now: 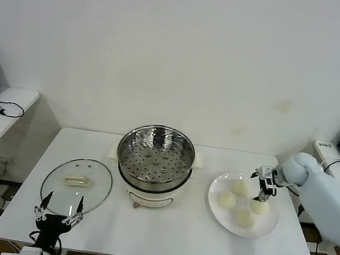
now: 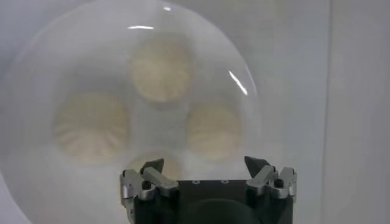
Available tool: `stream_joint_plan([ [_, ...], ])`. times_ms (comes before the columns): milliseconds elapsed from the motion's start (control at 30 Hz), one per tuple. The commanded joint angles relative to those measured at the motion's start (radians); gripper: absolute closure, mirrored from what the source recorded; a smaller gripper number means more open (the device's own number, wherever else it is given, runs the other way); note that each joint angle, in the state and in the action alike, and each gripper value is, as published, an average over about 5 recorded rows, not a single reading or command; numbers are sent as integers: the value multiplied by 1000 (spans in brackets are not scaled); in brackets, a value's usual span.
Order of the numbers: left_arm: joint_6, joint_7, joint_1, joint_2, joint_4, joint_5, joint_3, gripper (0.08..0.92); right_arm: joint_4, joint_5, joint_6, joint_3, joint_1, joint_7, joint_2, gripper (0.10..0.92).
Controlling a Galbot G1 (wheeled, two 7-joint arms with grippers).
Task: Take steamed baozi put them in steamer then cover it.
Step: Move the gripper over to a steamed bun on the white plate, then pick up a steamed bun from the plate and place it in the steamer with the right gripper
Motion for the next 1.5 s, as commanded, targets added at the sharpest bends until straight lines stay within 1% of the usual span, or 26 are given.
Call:
stream_joint_plan([
  [33,-14,-4,0,-1,1,9,-1,177,-94,-8,1,-48,39,11,77,203],
  [233,-28,-6,-1,-4,-4,19,-1,177,-125,-19,-5,-41,34,26,115,203],
  [467,-28,-7,-5,-8,-3,19,-1,177,-184,-68,1,-17,28,32,155,203],
  [733,-28,-8,-8,-9,3,20,0,177,-199,-90,-1,-7,17,29,164,204],
  [833,-28,-8,-10,-10,4,20,1,177,-203,-96,0,-3,13,28,167,231],
  [1000,-28,-9,-11,-9,3,21,0,177,-210,-97,-1,3,9,29,171,344],
  [1133,-28,-9,-10,-8,2,21,0,177,-212,-94,2,5,10,27,172,375],
  [1300,-27,-9,-8,-7,0,21,-2,177,-149,-39,-9,-19,31,8,133,381],
  [1500,-24,-8,-9,-2,-1,19,0,177,52,136,-64,-133,119,-26,0,374],
])
